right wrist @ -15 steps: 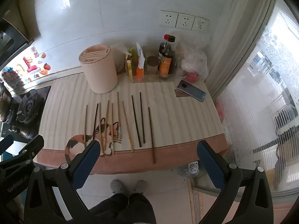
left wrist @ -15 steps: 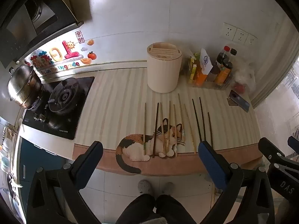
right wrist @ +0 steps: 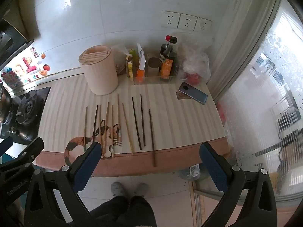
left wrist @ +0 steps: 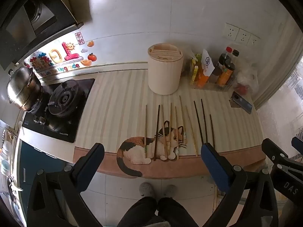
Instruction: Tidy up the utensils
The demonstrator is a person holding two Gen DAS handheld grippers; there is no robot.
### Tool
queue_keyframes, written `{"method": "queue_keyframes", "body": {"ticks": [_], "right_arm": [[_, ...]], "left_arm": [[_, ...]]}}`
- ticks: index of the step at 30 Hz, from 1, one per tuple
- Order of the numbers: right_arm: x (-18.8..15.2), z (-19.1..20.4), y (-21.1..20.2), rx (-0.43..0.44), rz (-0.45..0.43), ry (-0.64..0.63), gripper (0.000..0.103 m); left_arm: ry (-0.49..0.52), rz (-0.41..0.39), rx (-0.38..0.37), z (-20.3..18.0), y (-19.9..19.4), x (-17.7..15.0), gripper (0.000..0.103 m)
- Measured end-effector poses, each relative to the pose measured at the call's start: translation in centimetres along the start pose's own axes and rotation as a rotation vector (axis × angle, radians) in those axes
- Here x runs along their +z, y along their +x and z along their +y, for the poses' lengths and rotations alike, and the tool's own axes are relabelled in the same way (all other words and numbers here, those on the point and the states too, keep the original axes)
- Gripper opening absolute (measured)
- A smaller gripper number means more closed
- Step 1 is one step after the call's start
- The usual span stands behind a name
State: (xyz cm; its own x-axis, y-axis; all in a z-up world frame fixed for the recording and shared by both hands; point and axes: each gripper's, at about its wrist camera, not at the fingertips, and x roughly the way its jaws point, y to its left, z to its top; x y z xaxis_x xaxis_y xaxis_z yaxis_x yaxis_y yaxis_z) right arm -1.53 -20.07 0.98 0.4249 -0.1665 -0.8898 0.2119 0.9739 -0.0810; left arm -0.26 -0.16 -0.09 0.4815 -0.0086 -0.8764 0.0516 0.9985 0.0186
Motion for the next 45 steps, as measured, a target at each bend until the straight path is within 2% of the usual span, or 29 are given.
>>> {"method": "queue_keyframes", "body": {"ticks": [45], "right_arm": [[0.47,-0.05,-0.74,-0.011,-0.018,-0.007,0.103]], "left_arm": [[0.008,-0.009,-0.009,-0.38,-0.62,0.84,0.103]]}}
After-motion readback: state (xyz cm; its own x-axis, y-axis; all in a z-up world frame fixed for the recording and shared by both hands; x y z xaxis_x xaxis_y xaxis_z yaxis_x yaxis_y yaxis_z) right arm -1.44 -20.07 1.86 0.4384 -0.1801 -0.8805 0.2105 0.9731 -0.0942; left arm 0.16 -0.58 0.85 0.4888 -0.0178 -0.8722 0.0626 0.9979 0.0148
